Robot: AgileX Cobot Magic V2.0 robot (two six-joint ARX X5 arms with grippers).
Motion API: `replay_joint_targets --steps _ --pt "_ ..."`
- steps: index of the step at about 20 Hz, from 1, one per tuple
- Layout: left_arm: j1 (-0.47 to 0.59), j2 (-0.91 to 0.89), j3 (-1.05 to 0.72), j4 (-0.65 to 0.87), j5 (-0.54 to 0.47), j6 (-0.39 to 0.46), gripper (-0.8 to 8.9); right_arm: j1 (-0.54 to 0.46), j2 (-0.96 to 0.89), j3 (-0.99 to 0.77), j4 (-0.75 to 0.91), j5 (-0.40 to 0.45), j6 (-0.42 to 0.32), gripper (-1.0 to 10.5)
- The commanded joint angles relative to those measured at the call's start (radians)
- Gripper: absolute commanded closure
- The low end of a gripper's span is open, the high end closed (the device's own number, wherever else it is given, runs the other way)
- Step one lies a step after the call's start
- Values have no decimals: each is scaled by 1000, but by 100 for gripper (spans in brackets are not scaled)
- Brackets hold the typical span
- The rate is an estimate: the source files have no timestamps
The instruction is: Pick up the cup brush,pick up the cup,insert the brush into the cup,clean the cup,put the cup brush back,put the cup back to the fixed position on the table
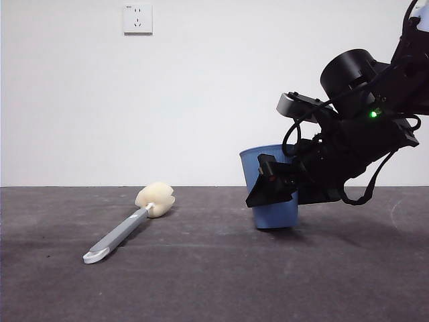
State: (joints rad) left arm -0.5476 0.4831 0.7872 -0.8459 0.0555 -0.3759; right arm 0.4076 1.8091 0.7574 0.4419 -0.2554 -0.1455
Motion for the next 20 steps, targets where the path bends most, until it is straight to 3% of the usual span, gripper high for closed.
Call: replay_joint_targets --steps 1,9,20 --pt "-3 -2 -6 -1 -3 14 495 7 52 -50 -155 -8 6 683" --pt "-3 -2 -6 -2 -3 14 495 6 51 -50 -221 -8 -2 532" --pt "-3 -2 -6 -33 -4 24 495 6 22 -50 -313 -8 -2 495"
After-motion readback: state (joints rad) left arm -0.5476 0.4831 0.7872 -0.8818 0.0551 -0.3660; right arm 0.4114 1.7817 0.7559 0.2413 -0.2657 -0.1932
